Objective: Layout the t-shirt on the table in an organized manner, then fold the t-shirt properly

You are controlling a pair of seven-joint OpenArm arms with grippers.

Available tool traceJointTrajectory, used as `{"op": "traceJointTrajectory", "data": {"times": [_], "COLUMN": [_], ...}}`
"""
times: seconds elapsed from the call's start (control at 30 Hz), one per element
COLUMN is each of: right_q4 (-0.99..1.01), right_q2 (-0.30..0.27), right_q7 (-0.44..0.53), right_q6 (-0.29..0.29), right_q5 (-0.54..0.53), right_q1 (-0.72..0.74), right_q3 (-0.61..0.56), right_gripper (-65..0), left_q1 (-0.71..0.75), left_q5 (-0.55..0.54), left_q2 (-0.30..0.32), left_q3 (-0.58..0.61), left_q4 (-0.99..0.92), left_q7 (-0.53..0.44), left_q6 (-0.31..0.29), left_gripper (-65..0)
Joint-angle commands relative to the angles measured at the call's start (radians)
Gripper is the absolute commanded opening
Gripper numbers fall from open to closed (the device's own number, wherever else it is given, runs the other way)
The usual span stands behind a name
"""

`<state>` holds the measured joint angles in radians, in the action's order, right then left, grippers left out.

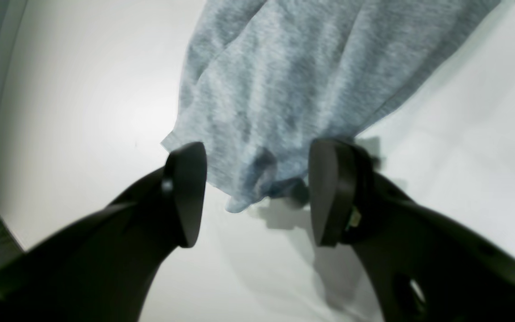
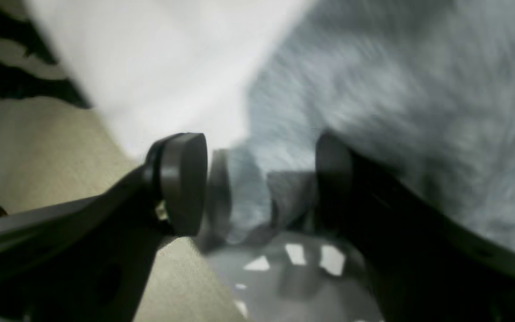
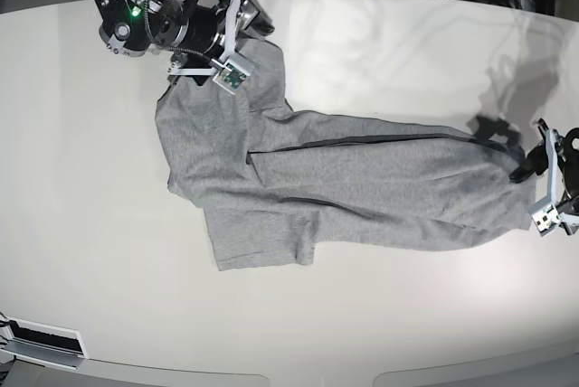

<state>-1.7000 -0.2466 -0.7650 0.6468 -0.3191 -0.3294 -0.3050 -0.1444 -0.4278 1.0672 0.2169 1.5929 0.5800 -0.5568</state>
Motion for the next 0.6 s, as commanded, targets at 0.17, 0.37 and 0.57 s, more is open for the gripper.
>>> {"op": "traceJointTrajectory", "data": {"times": [0.17, 0.37, 0.57], "right_q4": [0.132, 0.17, 0.169], "right_q2": [0.003, 0.002, 0.002], "right_q7": [0.036, 0.035, -0.096], "right_q6": [-0.017, -0.026, 0.03], "right_q5": [0.023, 0.061, -0.042], "right_q1": [0.066, 0.083, 0.114], "right_q3": [0.003, 0.003, 0.003], "right_gripper": [-24.3, -37.4, -59.0], "left_q1": [-0.017, 0.0, 0.093], "left_q5": [-0.027, -0.037, 0.014], "left_q2": [0.029, 0.03, 0.03], "left_q3": [-0.015, -0.015, -0.015], "left_q4": [0.008, 0.008, 0.008], "left_q7": [-0.013, -0.006, -0.008], "left_q6": [0.01, -0.061, -0.141], "left_gripper": [-28.4, -28.4, -28.4]}}
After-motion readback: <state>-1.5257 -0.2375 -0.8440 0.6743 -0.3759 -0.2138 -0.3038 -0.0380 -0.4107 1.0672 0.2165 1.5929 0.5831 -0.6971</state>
